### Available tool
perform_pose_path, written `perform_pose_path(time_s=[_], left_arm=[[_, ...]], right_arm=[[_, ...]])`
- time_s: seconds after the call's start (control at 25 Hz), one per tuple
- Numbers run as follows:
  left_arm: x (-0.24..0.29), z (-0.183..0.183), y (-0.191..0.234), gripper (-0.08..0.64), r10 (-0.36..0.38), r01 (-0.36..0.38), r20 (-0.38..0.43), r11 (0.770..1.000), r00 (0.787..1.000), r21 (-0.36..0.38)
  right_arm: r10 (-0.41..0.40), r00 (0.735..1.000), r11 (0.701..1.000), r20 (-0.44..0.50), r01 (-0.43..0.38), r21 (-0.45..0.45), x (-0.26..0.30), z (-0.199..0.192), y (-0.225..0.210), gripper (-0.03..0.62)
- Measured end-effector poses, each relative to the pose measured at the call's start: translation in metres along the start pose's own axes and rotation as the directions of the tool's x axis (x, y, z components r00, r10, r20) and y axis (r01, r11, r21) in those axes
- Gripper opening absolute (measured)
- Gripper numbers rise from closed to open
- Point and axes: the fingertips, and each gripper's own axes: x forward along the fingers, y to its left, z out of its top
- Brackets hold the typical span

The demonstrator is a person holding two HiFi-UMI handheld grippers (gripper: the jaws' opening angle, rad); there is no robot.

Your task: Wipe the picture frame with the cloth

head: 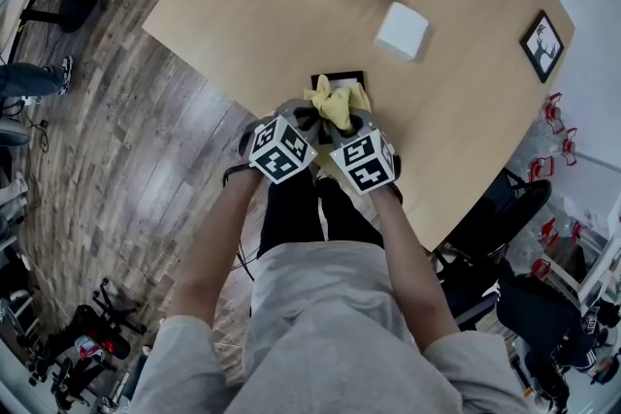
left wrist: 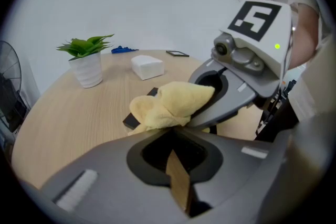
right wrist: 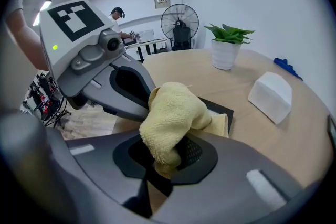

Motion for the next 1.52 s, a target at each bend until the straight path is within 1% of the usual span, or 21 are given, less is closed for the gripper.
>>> perform_pose_path(time_s=[0.2, 0.36, 0.48, 0.8, 1.08, 1.24, 1.4, 1.52], left_arm=[[-0.001, 0.0, 0.001, 0.052, -0.002, 0.002, 0.011, 1.0, 1.0, -0.028], [0.0, 0.0, 0.002, 0.052, -0.002, 0.002, 0.012, 0.999, 1.0, -0.032], [0.001, 0.0, 0.002, 0.052, -0.001, 0.001, 0.014, 0.999, 1.0, -0.038], [-0.002, -0.001, 0.004, 0.052, -0.004, 0.006, 0.022, 0.998, 1.0, -0.069], [-0.001, 0.0, 0.004, 0.052, -0.007, 0.008, 0.015, 0.997, 1.0, -0.078], [-0.001, 0.001, 0.003, 0.052, -0.005, 0.006, 0.009, 0.997, 1.0, -0.077], [-0.001, 0.0, 0.004, 0.052, 0.002, -0.002, -0.001, 0.998, 1.0, -0.067], [-0.002, 0.0, 0.004, 0.052, 0.009, -0.01, -0.007, 0.998, 1.0, -0.066]], right_arm=[[-0.037, 0.999, 0.998, -0.002, 0.037, 0.049, -0.004, -0.006, 0.012, 0.052], [-0.07, 0.998, 0.997, -0.002, 0.07, 0.033, -0.007, -0.01, 0.018, 0.052], [-0.078, 0.997, 0.997, 0.006, 0.078, 0.011, -0.01, -0.012, 0.023, 0.052], [-0.062, 0.998, 0.997, 0.003, 0.062, -0.054, -0.011, -0.012, 0.045, 0.052], [-0.013, 1.0, 0.993, 0.002, 0.013, -0.116, -0.015, -0.018, 0.055, 0.052], [-0.012, 1.0, 0.993, 0.009, 0.013, -0.119, -0.02, -0.027, 0.049, 0.052], [-0.042, 0.999, 0.992, 0.008, 0.043, -0.115, -0.029, -0.037, 0.035, 0.052], [-0.068, 0.998, 0.994, 0.011, 0.069, -0.086, -0.037, -0.045, 0.023, 0.052]])
